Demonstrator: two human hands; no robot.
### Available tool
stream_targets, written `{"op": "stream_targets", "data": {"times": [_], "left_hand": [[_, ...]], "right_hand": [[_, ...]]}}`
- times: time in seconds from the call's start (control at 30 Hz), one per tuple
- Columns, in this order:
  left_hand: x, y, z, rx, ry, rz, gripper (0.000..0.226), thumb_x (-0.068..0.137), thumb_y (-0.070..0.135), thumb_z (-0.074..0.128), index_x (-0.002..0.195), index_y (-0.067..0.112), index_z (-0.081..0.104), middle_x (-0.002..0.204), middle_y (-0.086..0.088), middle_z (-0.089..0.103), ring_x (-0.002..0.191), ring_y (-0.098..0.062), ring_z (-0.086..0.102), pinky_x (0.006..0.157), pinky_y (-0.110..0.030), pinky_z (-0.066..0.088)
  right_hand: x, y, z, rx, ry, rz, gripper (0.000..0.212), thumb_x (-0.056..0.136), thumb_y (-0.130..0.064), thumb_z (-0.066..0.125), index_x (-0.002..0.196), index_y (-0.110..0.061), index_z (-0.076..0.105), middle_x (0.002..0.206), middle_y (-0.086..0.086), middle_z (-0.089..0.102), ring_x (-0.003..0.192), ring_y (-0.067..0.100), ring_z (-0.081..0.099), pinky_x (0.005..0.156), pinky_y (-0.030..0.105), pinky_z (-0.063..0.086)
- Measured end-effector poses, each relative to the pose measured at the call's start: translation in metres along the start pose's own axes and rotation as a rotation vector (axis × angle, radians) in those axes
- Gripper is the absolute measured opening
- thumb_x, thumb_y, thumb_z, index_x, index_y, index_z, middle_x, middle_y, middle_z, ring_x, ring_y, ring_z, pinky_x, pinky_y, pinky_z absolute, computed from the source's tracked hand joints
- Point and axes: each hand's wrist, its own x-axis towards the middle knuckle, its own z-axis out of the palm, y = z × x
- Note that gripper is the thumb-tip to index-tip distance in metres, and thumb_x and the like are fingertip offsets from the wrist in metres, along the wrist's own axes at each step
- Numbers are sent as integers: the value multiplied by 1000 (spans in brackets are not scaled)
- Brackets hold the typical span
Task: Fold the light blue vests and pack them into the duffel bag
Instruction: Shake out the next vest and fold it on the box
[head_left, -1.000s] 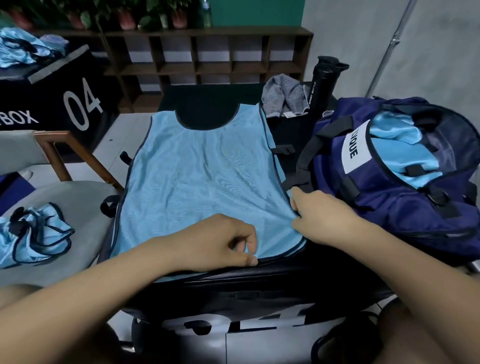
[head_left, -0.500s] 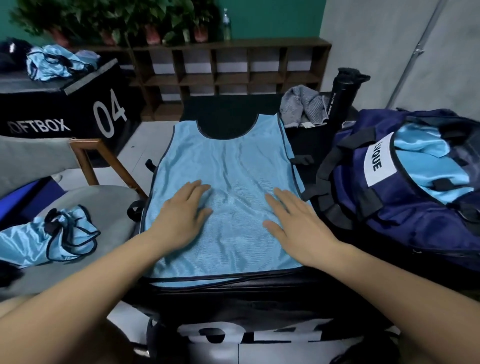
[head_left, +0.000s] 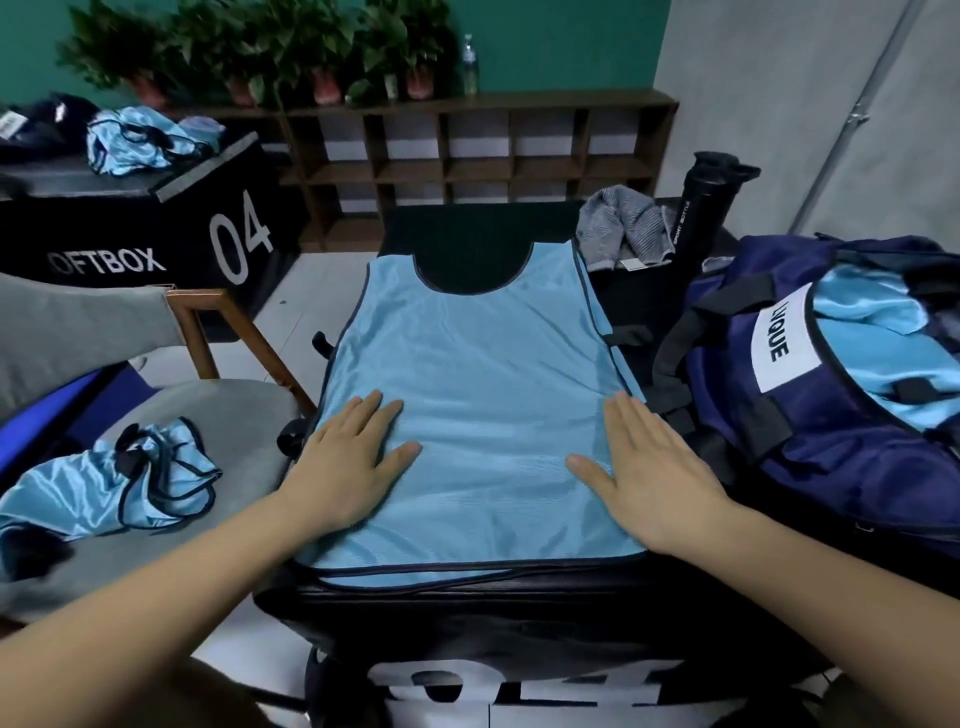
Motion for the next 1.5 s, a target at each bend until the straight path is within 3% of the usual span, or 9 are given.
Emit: {"op": "stream_targets", "data": {"times": [0.1,0.27,0.4,0.47,0.57,0.67,0.9,1.13,1.5], "left_hand": [[7,17,-12,-18,17,36,81,100,77,38,168,37,19,178,7,8,164,-18,9,132,-45,18],[17,27,-7,-33,-119,106,89,92,86,24,169,44,9,178,14,-3,164,-12,-6,134,-42,6],[22,11,-24,-57,-207,72,84,94,84,44,166,50,20,175,23,5,161,-8,17,130,-36,23],[34,10,-40,-11,-254,76,79,91,83,52,160,51,32,169,26,21,151,-9,38,121,-36,38],[70,14,-64,9,-275,80,68,85,87,55,141,48,56,139,19,55,124,-10,59,107,-38,49],[116,14,-82,-26,-221,74,50,93,75,58,130,42,64,123,16,66,110,-9,64,92,-31,51],[222,-10,-109,-78,-11,-26,26,101,46,64,120,30,69,112,10,73,102,-17,67,88,-36,57],[312,-51,-108,-149,88,-86,17,99,33,66,113,25,68,100,10,75,94,-21,73,72,-30,51],[411,-89,-72,42,94,-100,32,105,25,52,134,19,62,124,-7,60,115,-32,59,98,-41,50]], "right_hand": [[9,-15,-8,-20,58,-105,92,104,-75,10,169,-14,-11,176,1,-20,161,13,-22,131,34,-10],[28,-23,-5,57,-64,-150,90,104,-75,12,169,-17,-10,176,-1,-20,161,12,-20,131,32,-9],[31,-1,-11,21,-134,-53,96,102,-76,12,169,-10,-5,177,6,-15,163,16,-13,133,36,4],[35,-4,-32,9,-217,-7,92,104,-73,17,169,-7,8,178,10,-1,165,20,1,131,40,18],[59,-17,-74,-113,-242,-24,54,113,-55,26,150,-20,45,154,12,47,141,32,47,108,47,45],[110,-21,-109,-171,-122,-51,49,110,-54,30,127,-19,59,136,11,62,124,34,58,95,44,47],[240,1,-144,-97,-2,-29,43,108,-44,42,127,-10,61,137,14,62,128,37,55,89,40,43],[332,24,-140,111,81,-32,41,104,-30,55,141,-11,58,143,11,61,132,31,55,107,47,49],[435,38,-111,93,101,-11,54,102,-27,61,154,-16,49,149,9,54,134,31,54,107,46,49]]}}
